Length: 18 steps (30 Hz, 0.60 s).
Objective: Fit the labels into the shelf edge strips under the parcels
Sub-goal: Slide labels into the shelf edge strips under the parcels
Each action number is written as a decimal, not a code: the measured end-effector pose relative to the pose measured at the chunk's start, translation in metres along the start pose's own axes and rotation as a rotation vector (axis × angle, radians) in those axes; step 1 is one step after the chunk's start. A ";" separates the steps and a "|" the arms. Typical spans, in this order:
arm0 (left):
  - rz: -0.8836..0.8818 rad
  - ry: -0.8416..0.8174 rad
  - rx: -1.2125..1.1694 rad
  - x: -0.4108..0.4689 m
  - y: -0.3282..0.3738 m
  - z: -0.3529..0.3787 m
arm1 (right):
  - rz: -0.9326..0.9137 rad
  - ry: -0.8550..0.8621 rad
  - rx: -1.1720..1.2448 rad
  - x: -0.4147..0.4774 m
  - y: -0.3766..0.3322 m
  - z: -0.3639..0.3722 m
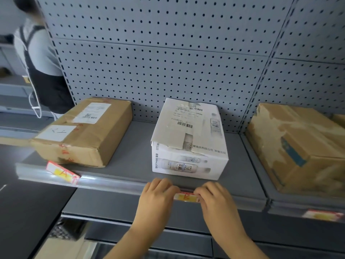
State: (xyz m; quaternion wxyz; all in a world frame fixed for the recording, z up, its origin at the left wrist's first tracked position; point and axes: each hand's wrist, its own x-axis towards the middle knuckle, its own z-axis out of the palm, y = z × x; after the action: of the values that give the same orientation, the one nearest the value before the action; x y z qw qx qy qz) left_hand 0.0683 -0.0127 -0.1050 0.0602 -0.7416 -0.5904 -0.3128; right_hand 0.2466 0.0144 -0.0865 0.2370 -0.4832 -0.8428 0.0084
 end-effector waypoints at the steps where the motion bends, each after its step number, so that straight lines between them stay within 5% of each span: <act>1: -0.012 0.007 0.001 0.001 0.000 -0.001 | -0.005 0.002 -0.003 0.000 0.000 0.001; 13: -0.080 -0.043 -0.005 -0.002 0.007 -0.010 | -0.060 0.059 0.074 -0.003 0.004 0.003; 18: -0.108 0.002 0.020 -0.017 -0.005 -0.027 | -0.081 0.207 0.137 0.002 -0.003 0.009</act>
State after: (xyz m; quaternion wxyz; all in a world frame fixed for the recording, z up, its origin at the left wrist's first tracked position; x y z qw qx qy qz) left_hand 0.0514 -0.0379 -0.0934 0.0514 -0.7075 -0.6328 -0.3105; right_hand 0.2394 0.0165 -0.0931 0.3552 -0.4298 -0.8301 0.0063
